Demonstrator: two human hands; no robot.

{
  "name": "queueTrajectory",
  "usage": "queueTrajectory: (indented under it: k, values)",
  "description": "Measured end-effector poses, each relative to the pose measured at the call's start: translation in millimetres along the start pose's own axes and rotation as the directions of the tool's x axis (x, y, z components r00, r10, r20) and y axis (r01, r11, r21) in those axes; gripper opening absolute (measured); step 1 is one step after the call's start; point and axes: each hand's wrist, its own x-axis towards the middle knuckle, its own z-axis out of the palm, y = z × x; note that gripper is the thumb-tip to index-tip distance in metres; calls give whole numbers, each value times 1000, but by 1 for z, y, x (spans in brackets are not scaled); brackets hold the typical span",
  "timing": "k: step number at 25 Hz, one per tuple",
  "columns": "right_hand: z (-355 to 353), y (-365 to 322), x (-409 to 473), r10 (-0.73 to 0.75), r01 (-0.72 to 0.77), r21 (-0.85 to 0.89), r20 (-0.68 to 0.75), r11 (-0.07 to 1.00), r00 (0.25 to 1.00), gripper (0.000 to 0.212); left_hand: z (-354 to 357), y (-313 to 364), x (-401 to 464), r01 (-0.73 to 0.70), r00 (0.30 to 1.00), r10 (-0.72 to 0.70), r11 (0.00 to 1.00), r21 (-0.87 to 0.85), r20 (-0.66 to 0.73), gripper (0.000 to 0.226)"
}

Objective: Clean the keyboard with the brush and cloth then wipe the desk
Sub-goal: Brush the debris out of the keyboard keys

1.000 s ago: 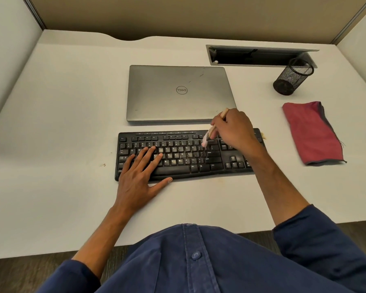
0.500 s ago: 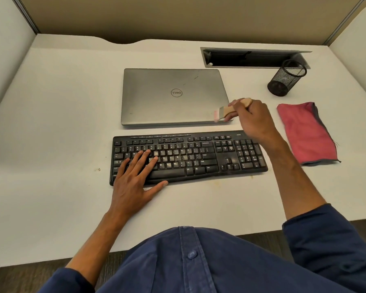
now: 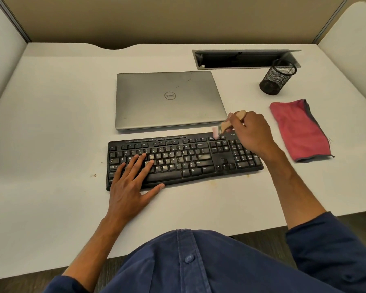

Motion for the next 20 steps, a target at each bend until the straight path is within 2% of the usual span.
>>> queueTrajectory:
  k: [2, 4, 7, 8, 11, 12, 16, 17, 18, 20]
  values:
    - [10, -2, 2, -29, 32, -93, 29, 995, 999, 43, 0, 0, 0, -3, 1000, 3, 1000, 0, 0, 74]
    - [12, -1, 4, -20, 38, -155, 119, 987, 993, 41, 0, 0, -1, -3, 1000, 3, 1000, -1, -5, 73]
    - [-5, -5, 7, 4, 35, -142, 263, 989, 965, 37, 0, 1, -1, -2, 1000, 2, 1000, 1, -12, 73]
    - [-10, -5, 9, 2, 32, -129, 256, 991, 967, 36, 0, 1, -1, -3, 1000, 3, 1000, -1, -14, 73]
    - [-13, 1, 14, -9, 17, -154, 52, 988, 999, 38, 0, 1, 0, 1, 1000, -1, 1000, 1, -13, 73]
    - [-11, 4, 13, -12, 19, -152, 47, 988, 999, 38, 1, 1, 0, 3, 1000, -3, 1000, 3, -11, 73]
    - [-23, 13, 8, 28, -10, -65, 289, 998, 957, 33, 0, 1, -1, 3, 1000, -2, 1000, 4, -9, 73]
    - [-30, 14, 7, 34, -19, -53, 310, 998, 950, 34, 0, 1, -1, 4, 1000, -4, 1000, 4, -8, 73]
    - [-35, 17, 6, 35, -24, -42, 286, 999, 958, 35, 0, 1, -1, 5, 1000, -5, 1000, 3, -3, 73]
    - [-40, 26, 9, 36, -30, -60, 106, 998, 994, 36, 0, 1, 0, 4, 1000, -4, 1000, 2, 7, 74]
